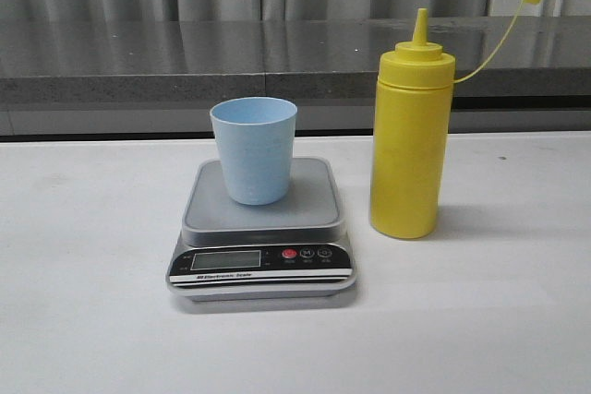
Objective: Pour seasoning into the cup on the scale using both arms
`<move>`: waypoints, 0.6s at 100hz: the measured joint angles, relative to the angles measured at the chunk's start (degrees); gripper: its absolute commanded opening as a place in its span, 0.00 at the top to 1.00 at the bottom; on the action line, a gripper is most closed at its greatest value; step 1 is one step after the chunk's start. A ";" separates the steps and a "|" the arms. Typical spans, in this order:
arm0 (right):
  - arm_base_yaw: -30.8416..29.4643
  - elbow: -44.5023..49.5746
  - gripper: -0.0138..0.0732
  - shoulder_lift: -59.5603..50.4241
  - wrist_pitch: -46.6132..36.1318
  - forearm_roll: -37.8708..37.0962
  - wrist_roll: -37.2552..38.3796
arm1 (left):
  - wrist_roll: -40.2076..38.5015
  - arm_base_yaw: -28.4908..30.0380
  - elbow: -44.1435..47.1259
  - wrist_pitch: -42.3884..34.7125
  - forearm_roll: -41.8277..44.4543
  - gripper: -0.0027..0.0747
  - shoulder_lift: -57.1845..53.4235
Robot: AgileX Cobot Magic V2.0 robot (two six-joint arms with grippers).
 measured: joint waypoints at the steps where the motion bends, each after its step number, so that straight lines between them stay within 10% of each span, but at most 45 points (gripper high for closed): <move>1: 0.00 -0.57 0.92 0.32 0.01 0.13 0.00 | 0.00 0.00 0.00 0.00 0.00 0.99 0.00; 60: 0.00 -8.90 0.91 28.53 -12.44 -0.04 0.22 | 0.00 0.00 0.00 0.00 0.00 0.99 0.00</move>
